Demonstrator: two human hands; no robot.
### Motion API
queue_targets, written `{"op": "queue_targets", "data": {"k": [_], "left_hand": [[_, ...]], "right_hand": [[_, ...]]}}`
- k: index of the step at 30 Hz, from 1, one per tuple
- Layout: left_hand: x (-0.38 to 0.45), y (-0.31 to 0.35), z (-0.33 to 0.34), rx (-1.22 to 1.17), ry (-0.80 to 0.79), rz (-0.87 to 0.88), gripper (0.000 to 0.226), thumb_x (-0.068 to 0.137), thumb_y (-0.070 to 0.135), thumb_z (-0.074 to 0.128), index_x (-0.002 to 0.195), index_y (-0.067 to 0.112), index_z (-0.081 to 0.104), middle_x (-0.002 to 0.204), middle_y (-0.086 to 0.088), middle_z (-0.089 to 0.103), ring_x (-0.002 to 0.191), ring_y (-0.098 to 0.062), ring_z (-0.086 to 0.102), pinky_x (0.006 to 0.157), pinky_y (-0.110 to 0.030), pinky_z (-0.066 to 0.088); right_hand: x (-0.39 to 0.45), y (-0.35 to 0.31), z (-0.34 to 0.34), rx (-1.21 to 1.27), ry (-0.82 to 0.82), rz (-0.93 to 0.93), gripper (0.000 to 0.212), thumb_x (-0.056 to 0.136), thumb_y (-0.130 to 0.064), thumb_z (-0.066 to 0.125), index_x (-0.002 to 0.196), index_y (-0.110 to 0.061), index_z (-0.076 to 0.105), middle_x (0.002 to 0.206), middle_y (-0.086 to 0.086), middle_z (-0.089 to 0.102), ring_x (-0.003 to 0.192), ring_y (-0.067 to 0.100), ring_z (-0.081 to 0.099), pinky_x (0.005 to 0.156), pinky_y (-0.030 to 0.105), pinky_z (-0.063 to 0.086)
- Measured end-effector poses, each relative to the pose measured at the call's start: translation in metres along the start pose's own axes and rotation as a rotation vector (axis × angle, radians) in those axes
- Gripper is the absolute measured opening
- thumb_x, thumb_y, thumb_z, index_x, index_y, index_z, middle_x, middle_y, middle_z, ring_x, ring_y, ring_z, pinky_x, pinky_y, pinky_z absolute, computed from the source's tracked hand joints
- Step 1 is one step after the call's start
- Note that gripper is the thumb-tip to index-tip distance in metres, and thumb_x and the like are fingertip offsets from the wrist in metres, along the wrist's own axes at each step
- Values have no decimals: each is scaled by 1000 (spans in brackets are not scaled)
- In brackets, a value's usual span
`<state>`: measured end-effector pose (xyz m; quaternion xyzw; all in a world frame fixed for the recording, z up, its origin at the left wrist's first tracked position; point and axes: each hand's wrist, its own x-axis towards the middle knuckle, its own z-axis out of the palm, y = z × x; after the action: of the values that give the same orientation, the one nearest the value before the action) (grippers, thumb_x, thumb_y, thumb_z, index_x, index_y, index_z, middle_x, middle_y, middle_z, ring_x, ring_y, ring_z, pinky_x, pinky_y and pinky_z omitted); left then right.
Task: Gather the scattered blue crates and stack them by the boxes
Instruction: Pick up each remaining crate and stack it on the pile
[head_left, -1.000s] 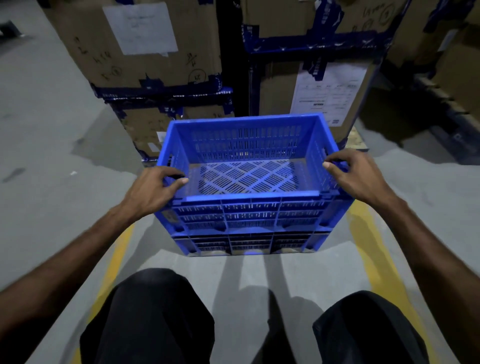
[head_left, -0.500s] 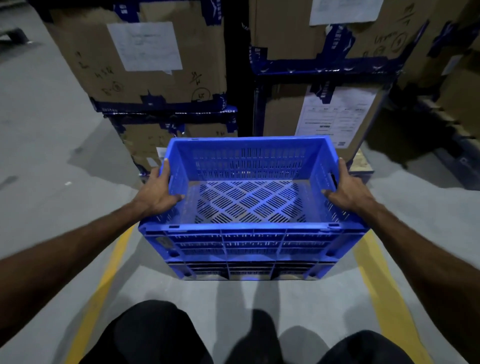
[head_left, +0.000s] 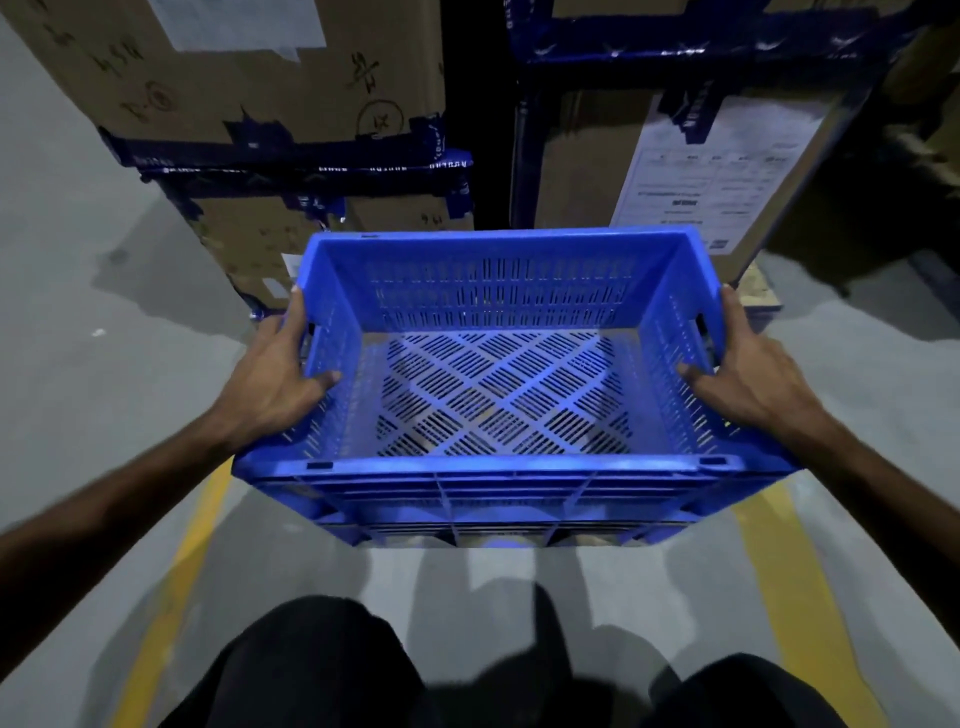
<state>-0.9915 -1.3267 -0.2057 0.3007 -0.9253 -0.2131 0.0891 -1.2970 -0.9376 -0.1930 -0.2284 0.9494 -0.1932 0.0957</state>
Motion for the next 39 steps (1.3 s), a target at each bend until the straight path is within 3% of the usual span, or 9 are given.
{"op": "queue_targets", "data": {"k": [5, 7, 9, 12, 18, 29, 31, 35, 39], "left_hand": [[6, -5, 3, -4, 3, 4, 103, 88, 32, 76, 137, 73, -5, 133, -16, 51, 112, -41, 56, 85, -46, 45], [6, -6, 3, 7, 2, -16, 104, 87, 33, 77, 151, 60, 1, 134, -17, 52, 113, -42, 57, 87, -49, 48], [4, -4, 1, 18, -10, -52, 108, 85, 33, 79, 158, 45, -1, 135, -20, 51, 113, -45, 57, 87, -51, 49], [1, 3, 0, 19, -20, -81, 112, 85, 37, 79, 158, 43, -6, 135, -20, 49, 110, -45, 58, 84, -49, 50], [-2, 9, -4, 16, -38, -103, 113, 84, 41, 78, 160, 35, -5, 141, -19, 46, 118, -43, 55, 91, -51, 50], [2, -4, -6, -75, -49, -83, 106, 71, 72, 63, 156, 33, 14, 133, -12, 56, 107, -38, 64, 84, -56, 58], [-6, 7, -12, -112, -42, -83, 106, 73, 71, 64, 158, 31, 15, 135, -10, 58, 109, -37, 65, 87, -57, 57], [-24, 36, -23, -179, -9, -133, 93, 96, 35, 70, 165, 21, 9, 149, -9, 54, 122, -35, 61, 100, -56, 52], [-21, 28, -22, -145, -36, -113, 83, 93, 41, 71, 158, 23, 23, 140, -10, 59, 115, -35, 65, 92, -56, 56]], "right_hand": [[5, 5, 3, -8, -2, 16, 100, 92, -29, 71, 161, -35, -1, 132, 28, 60, 105, 49, 64, 75, 39, 39], [0, 1, 0, -4, 9, 17, 99, 92, -27, 70, 161, -34, -1, 132, 28, 60, 104, 48, 64, 75, 39, 41], [-4, -3, -3, 2, 14, 15, 99, 91, -25, 70, 160, -35, -1, 132, 28, 60, 103, 49, 64, 77, 44, 46], [-7, -9, -4, 9, 15, 9, 99, 88, -27, 70, 156, -41, -1, 131, 28, 61, 102, 50, 65, 83, 51, 54], [-9, -11, -7, 12, -2, 36, 96, 91, -31, 70, 158, -39, 1, 138, 27, 57, 110, 50, 63, 87, 51, 51], [-9, -11, -6, -10, 2, 62, 97, 91, -44, 68, 160, -36, 1, 147, 27, 51, 123, 51, 56, 98, 53, 49], [-12, -13, -8, 15, 0, 61, 92, 94, -43, 66, 162, -33, 5, 150, 25, 49, 127, 49, 54, 100, 51, 46], [-15, -14, -10, 39, 66, 8, 72, 93, -43, 65, 153, -20, 31, 142, 24, 56, 122, 46, 58, 96, 51, 49], [-10, -6, -8, 6, 115, -44, 61, 77, -61, 48, 122, -19, 50, 121, 21, 62, 105, 42, 62, 87, 49, 53]]}}
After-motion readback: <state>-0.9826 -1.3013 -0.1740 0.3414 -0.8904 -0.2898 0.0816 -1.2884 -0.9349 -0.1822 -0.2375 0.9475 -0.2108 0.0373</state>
